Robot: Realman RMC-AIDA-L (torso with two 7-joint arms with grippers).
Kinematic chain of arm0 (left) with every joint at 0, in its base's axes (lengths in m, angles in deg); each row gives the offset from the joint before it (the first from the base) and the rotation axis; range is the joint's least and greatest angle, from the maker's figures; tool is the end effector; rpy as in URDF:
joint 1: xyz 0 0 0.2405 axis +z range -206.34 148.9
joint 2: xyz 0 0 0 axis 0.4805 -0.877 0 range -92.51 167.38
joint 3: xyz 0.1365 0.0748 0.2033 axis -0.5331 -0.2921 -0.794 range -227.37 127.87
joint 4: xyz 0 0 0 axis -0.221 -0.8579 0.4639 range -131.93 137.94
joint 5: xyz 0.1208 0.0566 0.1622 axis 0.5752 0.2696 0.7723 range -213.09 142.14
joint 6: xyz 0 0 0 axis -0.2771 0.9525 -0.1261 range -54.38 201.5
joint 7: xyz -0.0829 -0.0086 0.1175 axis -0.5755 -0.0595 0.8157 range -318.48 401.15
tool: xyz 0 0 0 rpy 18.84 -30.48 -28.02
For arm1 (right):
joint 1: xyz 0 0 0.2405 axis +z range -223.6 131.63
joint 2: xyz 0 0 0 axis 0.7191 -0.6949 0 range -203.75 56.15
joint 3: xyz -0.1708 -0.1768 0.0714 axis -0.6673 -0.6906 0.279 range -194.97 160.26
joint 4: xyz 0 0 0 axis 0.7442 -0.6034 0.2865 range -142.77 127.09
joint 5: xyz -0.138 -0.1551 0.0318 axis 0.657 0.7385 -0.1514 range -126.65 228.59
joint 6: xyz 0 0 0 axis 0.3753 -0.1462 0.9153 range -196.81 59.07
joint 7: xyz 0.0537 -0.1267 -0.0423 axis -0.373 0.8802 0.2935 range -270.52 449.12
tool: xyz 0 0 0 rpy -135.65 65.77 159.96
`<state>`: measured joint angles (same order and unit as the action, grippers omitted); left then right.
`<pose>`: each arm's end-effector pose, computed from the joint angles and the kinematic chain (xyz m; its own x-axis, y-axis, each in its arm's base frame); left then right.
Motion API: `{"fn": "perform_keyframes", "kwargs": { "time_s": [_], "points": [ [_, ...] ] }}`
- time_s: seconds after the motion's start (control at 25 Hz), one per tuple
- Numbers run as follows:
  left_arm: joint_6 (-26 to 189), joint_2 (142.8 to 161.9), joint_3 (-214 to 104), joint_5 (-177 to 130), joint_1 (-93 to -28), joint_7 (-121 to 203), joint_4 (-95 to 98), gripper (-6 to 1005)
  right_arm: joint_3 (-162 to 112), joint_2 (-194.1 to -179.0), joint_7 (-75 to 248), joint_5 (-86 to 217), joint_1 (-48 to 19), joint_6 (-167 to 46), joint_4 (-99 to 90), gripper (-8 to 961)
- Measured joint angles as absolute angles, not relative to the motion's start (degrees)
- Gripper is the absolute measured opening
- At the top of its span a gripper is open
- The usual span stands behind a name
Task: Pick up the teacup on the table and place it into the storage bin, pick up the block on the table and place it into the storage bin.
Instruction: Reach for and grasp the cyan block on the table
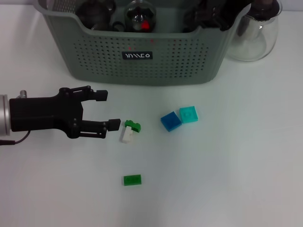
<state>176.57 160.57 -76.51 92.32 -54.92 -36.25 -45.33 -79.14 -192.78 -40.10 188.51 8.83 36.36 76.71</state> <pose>-0.2792 0.2857 0.0155 0.8091 0.3481 0.4734 0.4431 -0.8906 -0.1026 0.0344 0.3729 0.0537 0.9833 -0.1559 0.0942 -0.1313 -0.9652 -0.2264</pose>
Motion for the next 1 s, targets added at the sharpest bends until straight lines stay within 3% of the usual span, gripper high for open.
{"fn": "perform_keyframes", "kwargs": {
  "time_s": [0.32,0.76,1.0],
  "points": [
    [176.6,160.57,-76.5,92.3,-54.9,-36.3,-45.3,901,-79.5,-192.80,-40.1,188.6,8.9,36.4,76.8,51],
    [176.5,160.57,-76.3,92.3,-54.6,-36.3,-45.5,900,-83.5,-193.39,-35.8,190.6,5.7,44.1,74.9,157],
    [176.5,160.64,-76.3,92.3,-54.6,-36.3,-45.3,899,-85.8,-193.70,-32.0,195.1,3.2,41.1,66.7,260]
  ]
}}
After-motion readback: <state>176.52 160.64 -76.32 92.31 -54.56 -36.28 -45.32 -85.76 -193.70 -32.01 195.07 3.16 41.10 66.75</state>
